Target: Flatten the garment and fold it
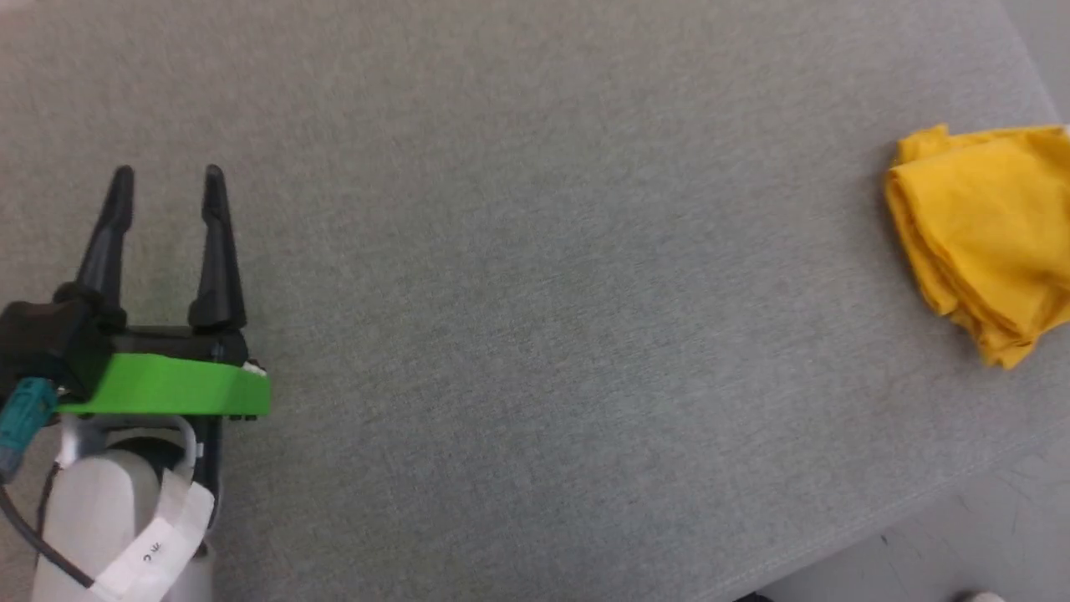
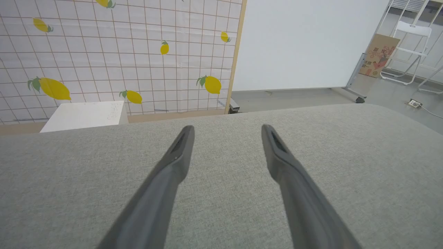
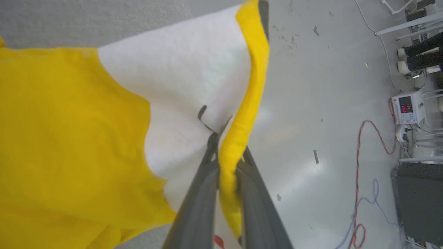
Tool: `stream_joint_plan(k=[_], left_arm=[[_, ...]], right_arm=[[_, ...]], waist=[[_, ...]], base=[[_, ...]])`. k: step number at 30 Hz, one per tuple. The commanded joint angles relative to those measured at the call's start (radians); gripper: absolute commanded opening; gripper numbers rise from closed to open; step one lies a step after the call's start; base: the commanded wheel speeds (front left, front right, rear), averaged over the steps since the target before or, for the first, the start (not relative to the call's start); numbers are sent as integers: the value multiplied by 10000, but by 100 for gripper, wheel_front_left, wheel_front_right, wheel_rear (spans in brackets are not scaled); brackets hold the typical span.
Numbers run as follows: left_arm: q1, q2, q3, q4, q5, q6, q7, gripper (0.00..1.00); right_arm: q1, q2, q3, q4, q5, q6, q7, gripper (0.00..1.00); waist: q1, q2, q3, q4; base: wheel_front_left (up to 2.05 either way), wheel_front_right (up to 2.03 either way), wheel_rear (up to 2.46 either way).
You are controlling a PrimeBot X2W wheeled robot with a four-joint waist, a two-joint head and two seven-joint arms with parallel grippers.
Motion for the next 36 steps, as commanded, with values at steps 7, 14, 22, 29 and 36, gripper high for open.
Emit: stream_joint_plan(k=[7, 14, 22, 29, 36], left_arm=[[375, -92, 226, 10, -112, 276, -263, 100], [740, -411, 407, 701, -575, 358, -746, 100], [1004, -677, 834, 1322, -855, 737, -1342, 100], [1170, -853, 982, 1503, -973, 1014, -1543, 100], [1594, -982, 876, 1798, -1147, 982, -1651, 100]], right_arm=[[-612, 334, -2015, 920, -1578, -21, -1011, 100], [-1168, 714, -1413, -455, -647, -21, -2291, 100], [-925, 1931, 89, -3159, 840, -21, -3893, 100], [217, 3808, 138, -4662, 830, -21, -5451, 100], [2631, 5385, 12, -5454, 204, -21, -6581, 100]], waist=[[-2, -1, -153, 757], [-2, -1, -1482, 985], [-2, -1, -2924, 1536], [-2, -1, -3877, 2111], [-2, -1, -4766, 2587]], base=[[0, 0, 0], [0, 0, 0], [0, 0, 0], [0, 0, 0], [0, 0, 0]])
